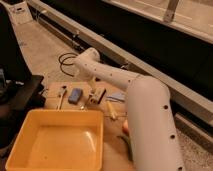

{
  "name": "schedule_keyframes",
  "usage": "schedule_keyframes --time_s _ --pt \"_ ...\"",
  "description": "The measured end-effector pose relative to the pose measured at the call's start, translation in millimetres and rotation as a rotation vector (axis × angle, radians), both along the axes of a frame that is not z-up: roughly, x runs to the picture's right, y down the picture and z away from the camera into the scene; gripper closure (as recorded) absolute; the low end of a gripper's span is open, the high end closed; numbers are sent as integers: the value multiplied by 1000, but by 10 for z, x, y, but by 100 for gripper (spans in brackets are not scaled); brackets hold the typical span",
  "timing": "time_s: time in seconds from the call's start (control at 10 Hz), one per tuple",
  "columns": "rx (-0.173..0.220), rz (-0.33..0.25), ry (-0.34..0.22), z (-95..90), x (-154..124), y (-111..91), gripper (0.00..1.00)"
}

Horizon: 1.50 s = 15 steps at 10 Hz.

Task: Place fork in plastic cup

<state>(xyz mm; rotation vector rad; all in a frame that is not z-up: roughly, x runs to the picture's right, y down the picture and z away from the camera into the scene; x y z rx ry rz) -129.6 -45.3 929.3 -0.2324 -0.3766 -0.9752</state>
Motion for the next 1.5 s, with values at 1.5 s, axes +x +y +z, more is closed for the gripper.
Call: schedule_keyframes --time_s 1.5 --pt "-61 -30 -42 386 -161 241 20"
